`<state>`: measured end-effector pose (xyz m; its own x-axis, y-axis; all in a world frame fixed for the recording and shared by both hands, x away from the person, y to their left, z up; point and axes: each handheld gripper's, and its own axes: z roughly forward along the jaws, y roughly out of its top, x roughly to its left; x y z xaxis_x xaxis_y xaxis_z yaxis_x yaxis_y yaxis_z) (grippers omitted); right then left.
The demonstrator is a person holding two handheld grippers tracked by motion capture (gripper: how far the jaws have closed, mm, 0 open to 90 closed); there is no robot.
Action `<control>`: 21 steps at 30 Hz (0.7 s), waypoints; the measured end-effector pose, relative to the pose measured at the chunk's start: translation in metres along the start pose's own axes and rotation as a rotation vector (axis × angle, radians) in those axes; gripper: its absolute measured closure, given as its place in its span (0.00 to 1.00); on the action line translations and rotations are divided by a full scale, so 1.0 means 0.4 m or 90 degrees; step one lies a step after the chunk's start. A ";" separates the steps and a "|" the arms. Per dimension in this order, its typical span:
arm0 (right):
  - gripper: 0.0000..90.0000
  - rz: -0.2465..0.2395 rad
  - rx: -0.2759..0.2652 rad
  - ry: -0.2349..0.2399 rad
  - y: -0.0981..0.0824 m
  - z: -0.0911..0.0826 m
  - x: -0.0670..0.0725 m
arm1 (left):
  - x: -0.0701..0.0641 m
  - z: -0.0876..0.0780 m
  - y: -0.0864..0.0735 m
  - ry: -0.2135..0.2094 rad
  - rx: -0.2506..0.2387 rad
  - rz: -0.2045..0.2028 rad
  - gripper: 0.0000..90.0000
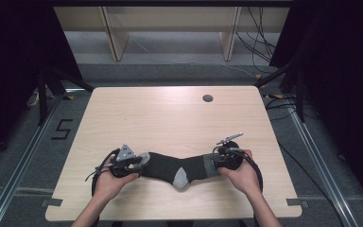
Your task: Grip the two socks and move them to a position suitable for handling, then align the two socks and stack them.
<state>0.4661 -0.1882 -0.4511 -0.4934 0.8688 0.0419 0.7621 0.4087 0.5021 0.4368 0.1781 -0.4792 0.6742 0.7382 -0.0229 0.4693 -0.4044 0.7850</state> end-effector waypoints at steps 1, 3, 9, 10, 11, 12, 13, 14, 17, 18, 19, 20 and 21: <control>0.63 0.007 -0.008 0.003 -0.001 -0.004 0.000 | -0.003 -0.010 0.001 0.002 -0.020 -0.008 0.57; 0.58 0.007 -0.050 0.008 -0.004 -0.024 -0.006 | -0.005 -0.033 0.000 -0.004 -0.055 -0.032 0.44; 0.46 0.045 -0.099 0.006 -0.009 -0.050 -0.049 | 0.016 -0.069 -0.013 0.016 -0.089 -0.092 0.27; 0.44 0.056 -0.096 0.010 -0.012 -0.053 -0.055 | 0.016 -0.069 -0.013 0.016 -0.089 -0.092 0.26; 0.44 0.063 -0.097 0.013 -0.017 -0.052 -0.068 | 0.024 -0.071 -0.017 0.014 -0.096 -0.096 0.25; 0.44 0.079 -0.096 0.009 -0.022 -0.055 -0.069 | 0.031 -0.074 -0.021 0.025 -0.099 -0.099 0.24; 0.44 0.079 -0.096 0.009 -0.022 -0.055 -0.069 | 0.031 -0.074 -0.021 0.025 -0.099 -0.099 0.24; 0.44 0.073 -0.103 0.005 -0.031 -0.056 -0.081 | 0.034 -0.076 -0.025 0.027 -0.106 -0.108 0.24; 0.43 0.084 -0.102 -0.004 -0.044 -0.056 -0.089 | 0.031 -0.083 -0.027 0.033 -0.103 -0.103 0.24; 0.43 0.113 -0.104 0.012 -0.047 -0.057 -0.080 | 0.030 -0.086 -0.028 0.031 -0.105 -0.105 0.25; 0.42 0.084 -0.101 0.009 -0.048 -0.058 -0.089 | 0.030 -0.089 -0.030 0.030 -0.107 -0.105 0.25; 0.42 0.084 -0.101 0.009 -0.048 -0.058 -0.089 | 0.030 -0.089 -0.030 0.030 -0.107 -0.105 0.25; 0.41 0.077 -0.106 0.005 -0.046 -0.057 -0.091 | 0.029 -0.096 -0.035 0.034 -0.106 -0.107 0.25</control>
<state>0.4605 -0.2339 -0.4424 -0.4069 0.9059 0.1170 0.7360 0.2493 0.6294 0.4160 0.2131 -0.4668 0.5619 0.8165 -0.1328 0.4689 -0.1821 0.8643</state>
